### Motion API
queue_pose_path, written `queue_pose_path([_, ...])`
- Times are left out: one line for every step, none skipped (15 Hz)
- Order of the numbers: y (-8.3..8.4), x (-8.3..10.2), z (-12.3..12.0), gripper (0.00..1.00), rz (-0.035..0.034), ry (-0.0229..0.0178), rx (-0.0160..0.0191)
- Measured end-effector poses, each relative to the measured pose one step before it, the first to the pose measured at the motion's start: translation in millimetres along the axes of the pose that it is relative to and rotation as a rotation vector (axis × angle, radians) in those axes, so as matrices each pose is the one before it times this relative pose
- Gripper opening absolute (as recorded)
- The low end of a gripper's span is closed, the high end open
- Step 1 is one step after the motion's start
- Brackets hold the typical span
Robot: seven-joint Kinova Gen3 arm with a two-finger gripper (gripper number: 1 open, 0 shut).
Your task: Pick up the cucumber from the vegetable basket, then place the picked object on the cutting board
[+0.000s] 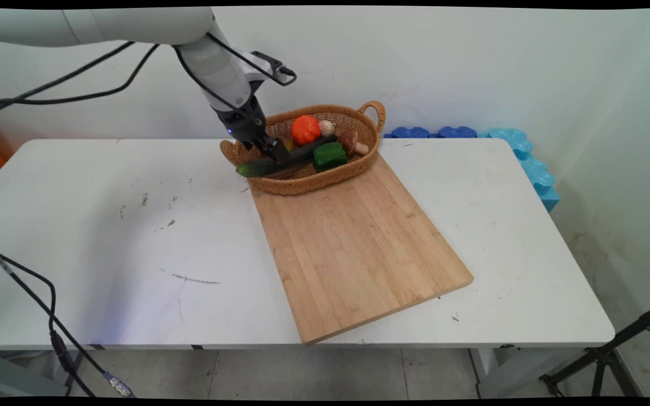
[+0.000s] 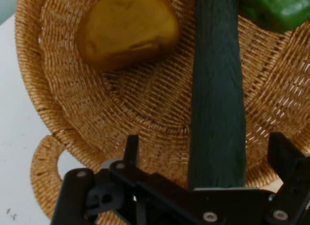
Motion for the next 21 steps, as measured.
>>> queue_pose_path([1.01, 1.21, 3.37, 1.00, -0.00254, -0.00433, 0.00206])
queue_pose_path([0.72, 0.88, 2.48, 1.00, -0.00246, -0.00236, 0.00134])
queue_pose_path([0.58, 0.66, 1.54, 0.00, -0.00127, -0.00125, 0.00075])
queue_pose_path([1.34, 1.22, 2.31, 0.00, -0.00036, -0.00125, -0.00039])
queue_pose_path([1.02, 0.73, 1.68, 0.00, -0.00022, -0.00115, -0.00085])
queue_pose_path([0.82, 0.36, 0.85, 0.00, 0.00048, -0.00080, -0.00081])
queue_pose_path([1.12, 0.42, 1.06, 0.00, 0.00073, -0.00129, -0.00141])
queue_pose_path([1.47, 0.22, 0.28, 0.00, 0.00214, -0.00064, -0.00160])
queue_pose_path([0.97, 0.30, -0.32, 0.00, 0.00243, 0.00092, -0.00150])
queue_pose_path([0.83, 0.84, -0.83, 0.00, 0.00354, 0.00232, -0.00153])
queue_pose_path([0.19, 1.30, -2.82, 0.00, 0.00396, 0.00562, -0.00061])
queue_pose_path([-0.26, 1.54, -4.33, 0.00, 0.00447, 0.00754, 0.00013])
queue_pose_path([-0.38, 1.57, -4.18, 0.00, 0.00344, 0.00721, 0.00012])
queue_pose_path([-0.53, 1.84, -5.75, 0.00, 0.00436, 0.00927, -0.00008])
queue_pose_path([-0.71, 2.75, -9.16, 0.00, 0.00631, 0.01404, -0.00082])
queue_pose_path([-0.36, 1.58, -6.54, 0.00, 0.00385, 0.00971, -0.00169])
queue_pose_path([-0.36, 2.10, -10.32, 0.00, 0.00737, 0.01428, -0.00341])
queue_pose_path([-0.06, 2.16, -13.79, 0.00, 0.00969, 0.01853, -0.00605])
queue_pose_path([0.49, 1.25, -12.95, 0.00, 0.01055, 0.01645, -0.00793])
queue_pose_path([1.10, 1.01, -15.77, 0.00, 0.01332, 0.02005, -0.01192])
queue_pose_path([2.08, 0.20, -16.06, 0.00, 0.01576, 0.01992, -0.01517])
